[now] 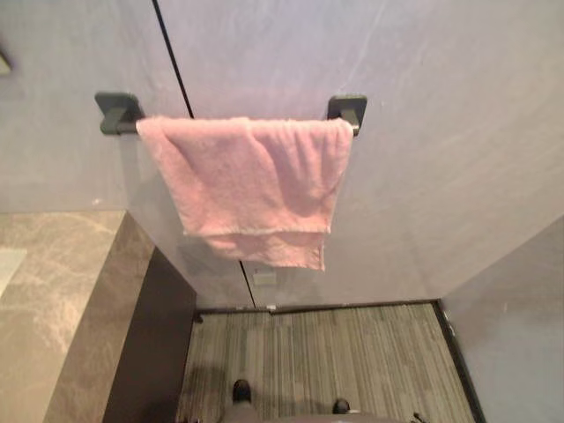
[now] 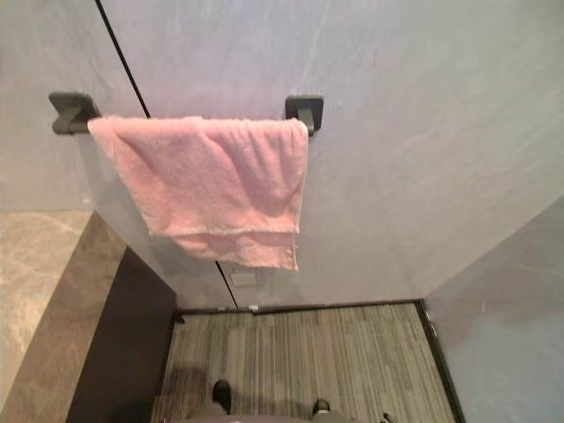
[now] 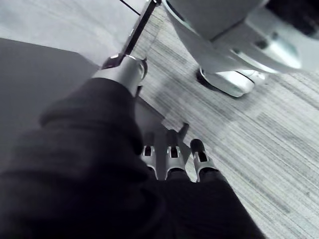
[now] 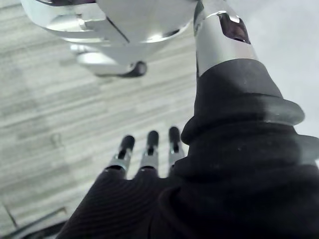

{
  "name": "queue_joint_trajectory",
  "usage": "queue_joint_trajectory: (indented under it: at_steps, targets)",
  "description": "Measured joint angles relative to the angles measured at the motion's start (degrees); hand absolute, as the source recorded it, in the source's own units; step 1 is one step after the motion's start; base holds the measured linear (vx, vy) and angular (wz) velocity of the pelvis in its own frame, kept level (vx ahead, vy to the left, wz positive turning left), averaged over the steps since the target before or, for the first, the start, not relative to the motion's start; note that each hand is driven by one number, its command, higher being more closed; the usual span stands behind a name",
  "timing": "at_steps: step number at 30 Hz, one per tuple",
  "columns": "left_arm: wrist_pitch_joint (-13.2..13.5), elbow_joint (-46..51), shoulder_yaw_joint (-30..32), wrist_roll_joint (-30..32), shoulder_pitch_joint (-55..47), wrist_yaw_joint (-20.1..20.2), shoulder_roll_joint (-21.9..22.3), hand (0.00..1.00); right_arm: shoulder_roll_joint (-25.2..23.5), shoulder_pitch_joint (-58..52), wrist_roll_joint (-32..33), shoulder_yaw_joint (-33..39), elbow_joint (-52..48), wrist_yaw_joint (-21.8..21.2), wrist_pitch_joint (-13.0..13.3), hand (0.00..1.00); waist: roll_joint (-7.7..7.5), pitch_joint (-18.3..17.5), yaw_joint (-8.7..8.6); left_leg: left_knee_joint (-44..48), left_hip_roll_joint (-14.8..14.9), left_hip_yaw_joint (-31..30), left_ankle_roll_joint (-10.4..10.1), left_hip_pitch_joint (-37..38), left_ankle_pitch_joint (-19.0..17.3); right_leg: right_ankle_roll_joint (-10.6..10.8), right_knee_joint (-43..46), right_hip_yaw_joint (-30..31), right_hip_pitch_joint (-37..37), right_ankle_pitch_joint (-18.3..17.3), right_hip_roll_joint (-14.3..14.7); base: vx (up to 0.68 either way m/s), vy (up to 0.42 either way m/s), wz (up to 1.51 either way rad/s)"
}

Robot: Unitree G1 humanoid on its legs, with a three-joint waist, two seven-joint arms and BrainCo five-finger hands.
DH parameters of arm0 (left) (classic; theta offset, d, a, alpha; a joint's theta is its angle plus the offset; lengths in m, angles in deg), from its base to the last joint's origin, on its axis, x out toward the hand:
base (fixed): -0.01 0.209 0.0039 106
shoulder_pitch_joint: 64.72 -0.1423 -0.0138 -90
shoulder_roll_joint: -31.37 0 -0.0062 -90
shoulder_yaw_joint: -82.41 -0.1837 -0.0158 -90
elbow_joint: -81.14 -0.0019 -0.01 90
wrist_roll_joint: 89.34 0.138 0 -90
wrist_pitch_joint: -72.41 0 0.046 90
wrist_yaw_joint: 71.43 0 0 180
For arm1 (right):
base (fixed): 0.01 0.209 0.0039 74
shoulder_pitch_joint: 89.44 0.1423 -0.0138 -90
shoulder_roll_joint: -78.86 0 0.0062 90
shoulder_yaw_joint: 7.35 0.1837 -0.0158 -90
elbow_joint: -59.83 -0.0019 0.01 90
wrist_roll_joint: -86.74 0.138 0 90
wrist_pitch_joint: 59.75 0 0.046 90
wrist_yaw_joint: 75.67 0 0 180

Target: Organize washtable

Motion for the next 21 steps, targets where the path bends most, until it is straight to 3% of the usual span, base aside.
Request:
queue_joint_trajectory:
  at_steps: [1, 3, 4, 6, 7, 8, 10, 13, 15, 16, 17, 18, 19, 21]
  targets:
    - [0.05, 0.04, -0.14, 0.0, -0.26, 0.03, 0.62, 0.0, 0.13, -0.79, 0.16, 0.63, -0.15, 0.05, -0.04, 0.0, 1.17, -0.49, -0.04, 6.43, 1.82, -0.71, -0.75, 1.43, -0.93, 0.5, -0.27, 0.13, 0.67, 0.33, 0.51, -0.01, 0.059, -0.12]
    - [0.27, 0.92, -1.08, 0.01, -0.23, 0.15, 1.94, 0.0, 0.69, -1.04, 0.53, 1.48, -0.32, 0.29, -0.13, 0.0, 3.72, -1.04, -0.83, 5.22, 3.66, -3.52, -2.34, 5.65, 1.72, 1.53, 0.11, 0.09, 0.48, 1.1, 1.5, 0.03, 0.177, 0.04]
    - [0.37, 1.98, -2.36, 0.0, -0.01, 0.12, 2.23, 0.0, 0.51, 0.05, 0.6, 2.33, 0.11, 0.36, -0.27, 0.0, 4.15, -0.8, -1.56, 0.75, 1.37, -3.88, -4.94, 7.69, -1.2, 1.82, 1.02, 0.13, -0.46, 1.66, 1.24, -0.06, 0.213, -0.01]
    - [0.57, 2.84, -4.84, 0.08, 0.32, -0.22, 0.42, 0.0, -0.38, 0.3, 0.91, 1.41, 0.22, 0.91, -0.3, 0.0, 3.47, -0.47, -1.85, -2.02, 1.05, -5.77, -5.86, 8.43, -2.07, 1.49, 1.36, 1.72, -3.61, 1.62, 4.12, -0.18, 0.039, -0.13]
    - [0.61, 2.71, -6.98, 0.39, 0.56, -0.19, -0.85, 0.0, -0.46, 0.18, 0.9, -0.01, 0.28, 0.94, -0.31, 0.0, 2.51, -0.46, -2.2, -5.35, 0.4, -6.24, -7.37, 10.32, -4.29, -1.84, -0.97, 0.74, -3.66, 5.27, 5.21, -0.2, -0.049, -0.27]
    - [0.83, 2.99, -9.42, 1.42, 1.28, -0.1, -0.61, 0.0, -0.13, 0.68, 0.88, -0.07, 0.51, 1.09, -0.36, 0.0, 3.79, -0.46, -2.19, -8.08, 0.61, -6.15, -7.35, 10.88, -7.59, -1.61, -0.8, 1.27, -5.67, 6.48, 5.77, -0.2, 0.043, -0.25]
    - [1.31, 3.08, -13.5, 3.07, 3.89, 0.15, 0.5, 0.0, 1.01, 1.81, 0.87, -0.44, 0.46, 1.25, -0.27, 0.0, 5.01, 0.79, -3.1, -12.65, -0.5, -5.86, -6.27, 11.07, -10.53, -0.61, 0.72, 1.32, -8.64, 7.29, 4.76, -0.19, 0.199, -0.01]
    - [1.55, 3.42, -17.71, 4.91, 6.3, 0.28, 0.9, 0.0, 1.28, 1.99, 0.38, -0.54, 0.15, 1.6, -0.62, 0.0, 4.76, 3.61, -3.0, -16.47, -4.08, -3.83, -4.78, 13.56, -11.3, 0.57, 3.53, 1.69, -9.64, 8.08, 1.54, -0.24, 0.153, 0.08]
    - [1.53, 3.81, -18.08, 4.92, 6.24, 0.22, 0.47, 0.0, 0.89, 1.29, -0.03, -1.49, 0.0, 1.83, -0.93, 0.0, 3.71, 4.34, -2.57, -16.88, -5.52, -0.89, -1.79, 14.33, -12.01, 2.23, 4.53, 1.89, -10.78, 10.76, 0.26, -0.3, 0.09, -0.34]
    - [1.56, 4.23, -17.9, 4.93, 5.79, 0.26, 1.04, 0.0, 1.81, 1.88, -0.04, -1.49, -0.71, 1.9, -1.09, 0.0, 5.45, 4.42, -1.46, -17.95, -4.32, 2.01, 0.08, 14.57, -12.13, 1.26, 8.86, 1.89, -12.47, 8.38, -0.21, -0.27, -0.01, -0.48]
    - [1.57, 4.24, -17.86, 4.92, 5.6, 0.25, 0.76, 0.0, 1.67, 2.26, -0.01, -1.34, -1.03, 1.89, -1.44, 0.0, 4.97, 4.82, -1.42, -17.19, -4.55, 2.7, 0.18, 14.37, -11.97, -0.65, 17.02, 1.31, -14.54, 4.3, -1.02, -0.29, -0.047, -0.46]
    - [1.49, 4.33, -17.77, 4.93, 4.53, 0.24, 0.37, 0.0, 1.5, 0.6, -0.16, -1.64, -2.2, 1.44, -1.46, 0.0, 4.9, 4.93, -1.45, -15.89, -4.39, 2.92, 0.21, 13.95, -11.88, -1.95, 31.56, 1.29, -16.35, -1.64, -2.0, -0.23, -0.061, -0.14]
    - [1.46, 4.27, -17.65, 4.93, 3.37, 0.28, 0.01, 0.0, 0.94, -0.21, -0.1, -1.47, -2.41, 1.26, -1.34, 0.0, 4.41, 4.58, -1.37, -15.11, -4.39, 2.81, 0.06, 13.59, -11.49, -2.17, 42.41, 1.89, -16.08, -4.15, -3.58, -0.2, -0.083, -0.04]
    - [1.45, 4.71, -16.12, 4.75, 2.79, 0.33, -0.05, 0.0, 0.65, -0.8, -0.11, -0.24, -2.19, 1.3, -1.69, 0.0, 3.44, 3.74, -1.11, -15.5, -5.01, 2.51, -0.5, 12.56, -9.76, -2.11, 50.3, 5.02, -13.3, -5.38, -6.47, -0.16, -0.178, 0.07]
